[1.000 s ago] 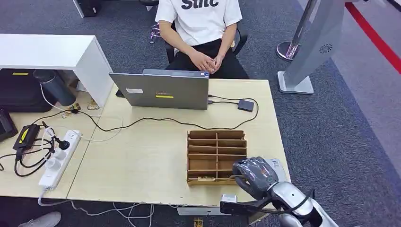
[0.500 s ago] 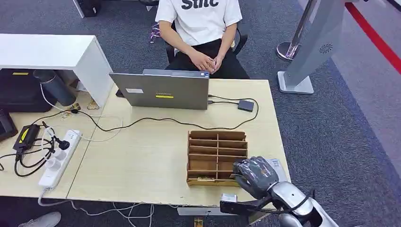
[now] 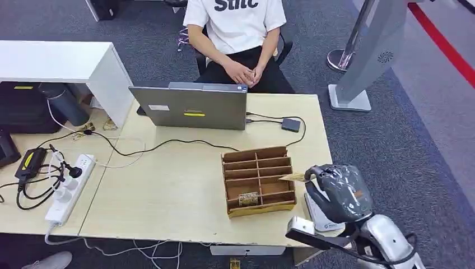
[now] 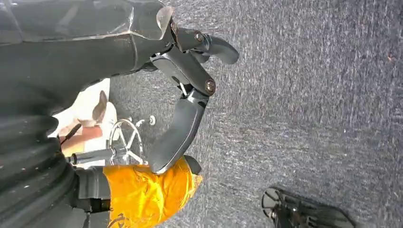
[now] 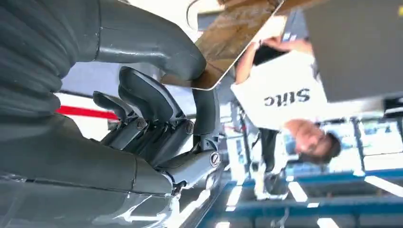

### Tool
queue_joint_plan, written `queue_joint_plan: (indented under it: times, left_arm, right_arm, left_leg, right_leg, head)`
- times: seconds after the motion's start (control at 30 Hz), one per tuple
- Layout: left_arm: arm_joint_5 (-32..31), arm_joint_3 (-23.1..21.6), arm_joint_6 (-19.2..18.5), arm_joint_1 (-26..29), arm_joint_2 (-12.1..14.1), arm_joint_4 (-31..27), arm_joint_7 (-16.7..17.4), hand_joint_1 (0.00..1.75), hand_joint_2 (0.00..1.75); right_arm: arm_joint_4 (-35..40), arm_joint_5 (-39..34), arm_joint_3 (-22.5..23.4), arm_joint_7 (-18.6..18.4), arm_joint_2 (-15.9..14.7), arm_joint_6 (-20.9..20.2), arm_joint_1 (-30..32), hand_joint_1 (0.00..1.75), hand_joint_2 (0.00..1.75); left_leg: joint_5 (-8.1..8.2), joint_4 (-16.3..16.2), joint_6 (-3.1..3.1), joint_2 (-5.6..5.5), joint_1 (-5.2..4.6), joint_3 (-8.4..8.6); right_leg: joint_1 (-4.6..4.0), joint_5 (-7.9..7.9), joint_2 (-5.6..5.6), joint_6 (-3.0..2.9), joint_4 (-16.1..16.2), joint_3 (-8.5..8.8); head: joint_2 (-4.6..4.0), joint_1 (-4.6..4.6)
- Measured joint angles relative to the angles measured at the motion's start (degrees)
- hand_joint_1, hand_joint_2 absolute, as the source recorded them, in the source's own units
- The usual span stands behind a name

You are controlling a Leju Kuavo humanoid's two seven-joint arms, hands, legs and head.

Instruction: Pass the card to the sensor for recognition and then transmit it.

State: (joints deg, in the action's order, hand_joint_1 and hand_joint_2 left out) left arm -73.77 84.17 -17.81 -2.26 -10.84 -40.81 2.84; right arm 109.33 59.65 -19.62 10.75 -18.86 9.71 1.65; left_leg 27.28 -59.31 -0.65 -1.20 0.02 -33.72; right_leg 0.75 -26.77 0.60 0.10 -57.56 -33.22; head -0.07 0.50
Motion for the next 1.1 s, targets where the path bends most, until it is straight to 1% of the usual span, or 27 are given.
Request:
queue_joint_plan:
  times: [0.07, 0.13, 0.2, 0.23, 0.27, 0.3, 0.37, 0.4, 0.43, 0.47, 0.53, 0.63, 0.7, 0.9, 1.0, 1.1]
  left_arm:
    - [0.1, 0.0, -0.1, 0.1, -0.5, -0.7, 0.1, 0.0, 1.75]
    - [0.1, 0.0, -0.2, 0.2, -0.9, -1.1, 0.2, 0.0, 1.75]
    - [0.0, 0.0, -0.4, 0.0, -1.0, -1.3, 0.2, 0.0, 1.75]
    - [-0.4, 0.0, -0.5, -0.1, -1.0, -1.3, 0.1, 0.0, 1.75]
    - [-0.8, 0.0, -0.5, 0.0, -1.0, -1.3, -0.4, 0.0, 1.75]
    - [-1.3, 0.0, -0.4, 0.0, -0.8, -1.2, -0.8, 0.0, 1.75]
    - [-2.5, -0.2, 0.5, -0.3, 0.1, -0.2, -1.8, 0.0, 1.75]
    - [-3.1, -0.5, 1.1, -0.4, 0.7, 0.8, -2.0, 0.0, 1.75]
    - [-3.5, -0.9, 1.9, -0.7, 1.5, 2.1, -2.4, 0.0, 1.75]
    - [-3.8, -1.2, 2.6, -0.9, 2.3, 3.3, -2.5, 0.0, 1.75]
    - [-4.5, -1.6, 4.0, -1.2, 3.6, 5.5, -2.9, 0.0, 1.75]
    - [-5.3, -2.5, 5.1, -1.2, 5.2, 8.6, -3.3, 0.0, 1.75]
    - [-6.1, -3.2, 5.7, -1.3, 6.4, 11.0, -3.8, 0.0, 1.75]
    - [-7.2, -5.0, 7.2, -2.1, 8.8, 16.4, -4.3, 0.0, 1.75]
    - [-7.4, -5.6, 7.3, -2.1, 9.5, 18.1, -4.5, 0.0, 1.75]
    - [-7.5, -5.9, 7.3, -2.1, 10.0, 19.3, -4.7, 0.0, 1.75]
  right_arm:
    - [2.3, -0.5, 2.1, 0.8, 0.4, 0.3, 2.1, 1.75, 1.75]
    - [3.3, -1.6, 4.0, 2.5, 1.0, -0.3, 2.5, 1.75, 1.75]
    - [3.4, -3.9, 4.4, 4.3, 1.5, -2.0, 2.1, 1.75, 1.75]
    - [3.3, -5.5, 4.3, 5.6, 1.9, -3.6, 1.4, 1.75, 1.75]
    - [2.9, -6.7, 4.1, 6.4, 2.4, -5.0, -0.1, 1.75, 1.75]
    - [1.5, -8.6, 3.2, 7.5, 3.1, -7.2, -2.2, 1.75, 1.75]
    - [-2.3, -11.7, 0.7, 8.5, 4.8, -11.0, -7.5, 1.75, 1.75]
    - [-4.7, -12.8, -0.8, 8.6, 6.0, -12.2, -10.5, 1.75, 1.75]
    - [-7.9, -13.7, -2.6, 8.2, 7.7, -12.9, -14.1, 1.75, 1.75]
    - [-10.6, -14.3, -4.1, 7.6, 8.9, -13.2, -17.3, 1.75, 1.75]
    - [-15.3, -15.4, -6.9, 6.7, 11.6, -13.6, -22.3, 1.75, 1.75]
    - [-22.1, -16.5, -10.3, 5.3, 15.4, -14.2, -28.8, 1.75, 1.75]
    - [-27.8, -17.4, -11.9, 4.1, 18.8, -14.5, -33.7, 1.75, 1.75]
    - [-44.6, -18.3, -13.3, 1.7, 28.5, -13.5, -46.5, 1.75, 1.75]
    - [-50.7, -18.0, -13.5, 1.4, 31.5, -13.1, -50.3, 1.75, 1.75]
    - [-54.7, -17.6, -13.7, 1.4, 33.5, -12.9, -52.2, 1.75, 1.75]
  left_leg:
    - [0.0, 0.0, 0.0, -0.11, 0.0, -0.02]
    - [0.0, 0.0, 0.0, -0.05, 0.01, -0.01]
    - [0.0, 0.0, 0.0, 0.01, 0.02, 0.0]
    - [0.0, 0.0, 0.0, 0.03, 0.03, -0.03]
    - [-0.01, 0.0, 0.01, 0.1, 0.03, -0.03]
    - [-0.02, 0.0, 0.02, 0.22, 0.04, 0.02]
    - [-0.11, 0.1, 0.04, 0.35, 0.07, 0.02]
    - [-0.19, 0.1, 0.14, 0.35, 0.07, 0.04]
    - [-0.26, 0.1, 0.14, 0.36, 0.08, 0.04]
    - [-0.36, 0.1, 0.27, 0.36, 0.08, 0.04]
    - [-0.45, 0.1, 0.26, 0.29, 0.09, 0.05]
    - [-0.5, 0.1, 0.25, 0.25, 0.1, 0.0]
    - [-0.53, 0.1, 0.3, 0.27, 0.1, 0.0]
    - [-0.58, 0.1, 0.35, 0.23, 0.11, -0.03]
    - [-0.58, 0.1, 0.35, 0.21, 0.11, -0.04]
    - [-0.58, 0.1, 0.35, 0.21, 0.1, -0.05]
  right_leg:
    - [0.0, -0.01, -0.1, 0.0, 0.0, 0.04]
    - [0.0, 0.0, -0.06, -0.01, 0.0, 0.03]
    - [-0.01, 0.01, 0.0, -0.01, 0.0, 0.06]
    - [-0.01, 0.01, 0.02, -0.02, 0.0, 0.08]
    - [-0.01, 0.04, 0.07, -0.06, 0.0, 0.07]
    - [-0.01, 0.07, 0.15, -0.08, 0.0, 0.03]
    - [-0.03, 0.13, 0.24, -0.15, -0.1, 0.06]
    - [-0.03, 0.22, 0.25, -0.18, -0.1, 0.04]
    - [-0.03, 0.29, 0.31, -0.15, -0.1, -0.03]
    - [-0.03, 0.33, 0.33, -0.18, -0.1, -0.06]
    - [-0.03, 0.34, 0.32, -0.18, -0.2, -0.06]
    - [-0.04, 0.38, 0.31, -0.23, -0.3, -0.09]
    - [-0.04, 0.41, 0.33, -0.26, -0.3, -0.14]
    - [-0.04, 0.43, 0.3, -0.29, -0.3, -0.2]
    - [-0.04, 0.43, 0.28, -0.29, -0.3, -0.19]
    - [-0.04, 0.43, 0.28, -0.29, -0.3, -0.2]
  head:
    - [0.0, -0.02]
    - [0.0, 0.0]
    - [0.0, -0.02]
    - [0.0, 0.0]
    - [0.0, -0.02]
    - [0.0, 0.0]
    - [0.0, -0.02]
    - [0.0, 0.0]
    - [0.0, 0.0]
    - [0.0, 0.02]
    - [0.0, 0.0]
    - [0.0, -0.02]
    - [0.0, 0.0]
    - [0.0, 0.0]
    - [0.0, -0.02]
    - [0.0, -0.02]
